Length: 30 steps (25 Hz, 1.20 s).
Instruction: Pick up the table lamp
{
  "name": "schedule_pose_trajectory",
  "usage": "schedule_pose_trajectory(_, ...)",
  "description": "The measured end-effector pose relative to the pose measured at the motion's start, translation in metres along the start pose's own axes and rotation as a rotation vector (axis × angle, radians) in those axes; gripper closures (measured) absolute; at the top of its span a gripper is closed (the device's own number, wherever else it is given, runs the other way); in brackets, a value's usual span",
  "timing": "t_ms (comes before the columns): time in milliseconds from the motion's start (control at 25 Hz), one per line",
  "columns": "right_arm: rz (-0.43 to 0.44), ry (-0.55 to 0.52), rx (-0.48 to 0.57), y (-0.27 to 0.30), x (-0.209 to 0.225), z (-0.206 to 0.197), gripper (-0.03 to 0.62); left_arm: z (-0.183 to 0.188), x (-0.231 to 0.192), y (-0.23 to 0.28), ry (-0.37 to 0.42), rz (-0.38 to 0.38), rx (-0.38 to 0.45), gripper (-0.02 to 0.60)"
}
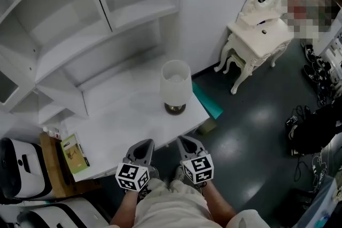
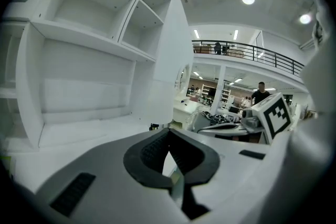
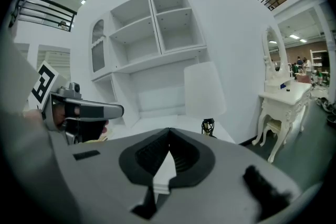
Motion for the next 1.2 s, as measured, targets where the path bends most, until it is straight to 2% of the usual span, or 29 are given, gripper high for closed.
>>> schedule_pose_trajectory(520,-0.065,0.006,0.011,0.075,0.04,-0.019,0.58,-0.005,-0.054,0.027,-0.002,-0.001,-0.032,0.572)
schedule_pose_trajectory(560,-0.073,0.003,0.016,0.081,0.043,-0.02,0.569,-0.007,-0.057,0.029,-0.003,-0.003,-0.036,0.573)
schedule_pose_trajectory(600,-0.08,-0.002,0.017,0.087,0.046,-0.021,0.523,-0.009,-0.059,0.03,-0.003,-0.005,-0.039,0.572)
schedule_pose_trajectory(680,-0.093,-0.014,0.011,0.099,0.053,-0.023,0.478,-0.012,-0.063,0.033,-0.001,-0.008,-0.043,0.572)
schedule_pose_trajectory(1040,-0.152,-0.055,-0.015,0.154,0.082,-0.037,0.371,-0.023,-0.074,0.029,-0.001,-0.021,-0.064,0.572)
schedule_pose_trajectory(1200,-0.184,-0.038,-0.025,0.173,0.099,-0.044,0.333,-0.031,-0.079,0.023,-0.004,-0.01,-0.08,0.572)
Point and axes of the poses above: the fingertips, and each gripper's own axes: y forward along the fingers, x to its right, z out of its top, the point moved 9 cm from there along -y, backward along the fingers, and after that the axes turned 5 degrees about y, right-handed, at the moved point
